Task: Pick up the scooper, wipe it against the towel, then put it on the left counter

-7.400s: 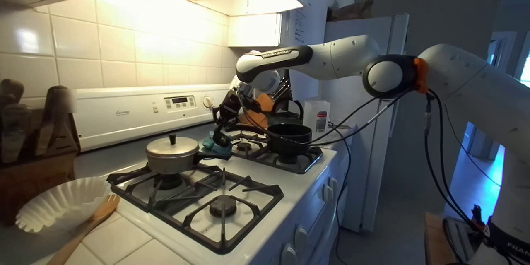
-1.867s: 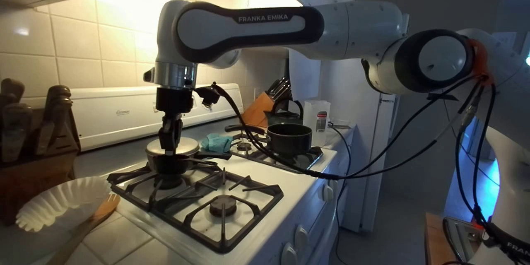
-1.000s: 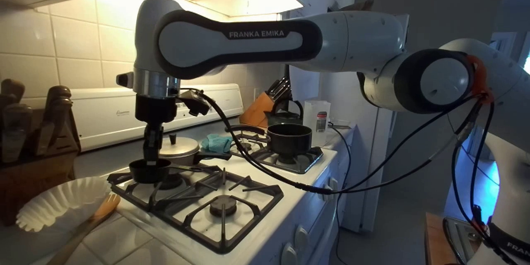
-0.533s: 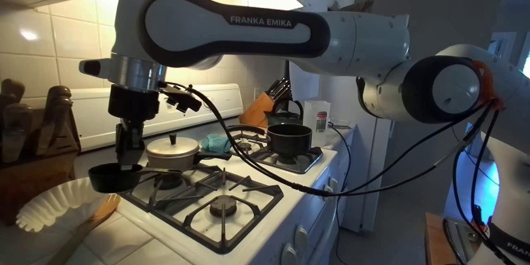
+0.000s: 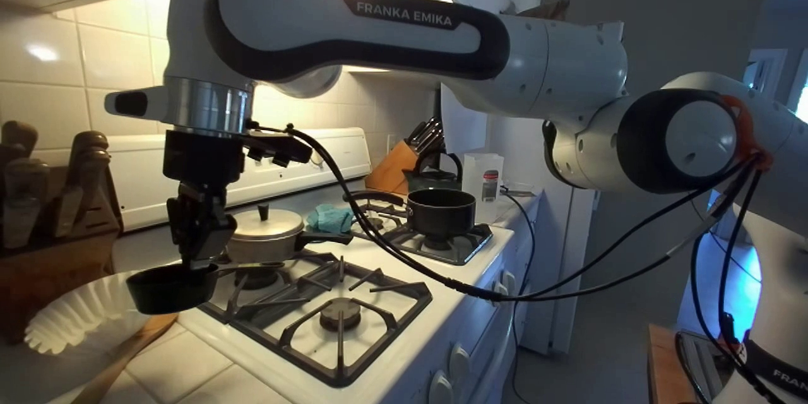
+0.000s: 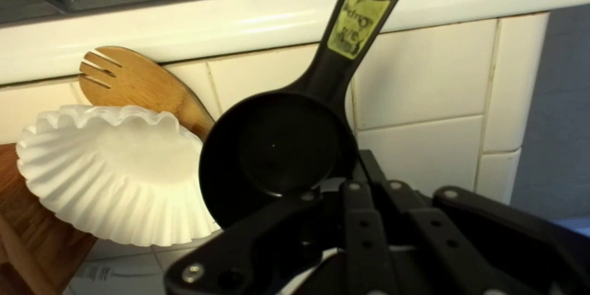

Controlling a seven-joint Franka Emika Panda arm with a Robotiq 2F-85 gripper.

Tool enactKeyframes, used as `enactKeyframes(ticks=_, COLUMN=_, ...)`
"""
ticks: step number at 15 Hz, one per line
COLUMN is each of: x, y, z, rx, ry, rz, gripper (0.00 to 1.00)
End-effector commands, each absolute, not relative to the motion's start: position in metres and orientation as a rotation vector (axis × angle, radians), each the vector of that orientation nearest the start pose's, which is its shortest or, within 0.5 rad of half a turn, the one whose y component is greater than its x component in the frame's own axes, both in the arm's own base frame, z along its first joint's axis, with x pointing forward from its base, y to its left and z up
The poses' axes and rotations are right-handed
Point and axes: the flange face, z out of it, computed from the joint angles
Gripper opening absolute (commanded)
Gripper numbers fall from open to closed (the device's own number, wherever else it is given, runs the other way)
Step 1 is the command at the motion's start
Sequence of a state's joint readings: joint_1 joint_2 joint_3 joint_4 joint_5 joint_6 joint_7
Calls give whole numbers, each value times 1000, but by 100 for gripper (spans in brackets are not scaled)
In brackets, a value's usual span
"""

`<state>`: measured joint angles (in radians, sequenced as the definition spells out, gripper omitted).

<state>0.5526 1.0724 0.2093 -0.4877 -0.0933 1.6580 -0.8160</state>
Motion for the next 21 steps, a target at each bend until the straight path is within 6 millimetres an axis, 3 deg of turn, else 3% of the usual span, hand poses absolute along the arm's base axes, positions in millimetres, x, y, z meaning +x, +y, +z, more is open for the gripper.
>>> enactKeyframes(ticks=1, x=646, y=467, z=406, rx=-2271, ry=-2043, rz=-174, gripper=3)
enactKeyframes(ticks=3, x=643, y=468, z=403, rx=-2274, ry=-2057, rz=-142, gripper=1)
enactKeyframes(ticks=10, x=619, y=494, z=360, rx=-2260, ry=-2127, rz=22, gripper=1)
enactKeyframes(ticks=21, x=609, y=513, z=347, rx=-2406, ry=-2197, rz=10, gripper=1)
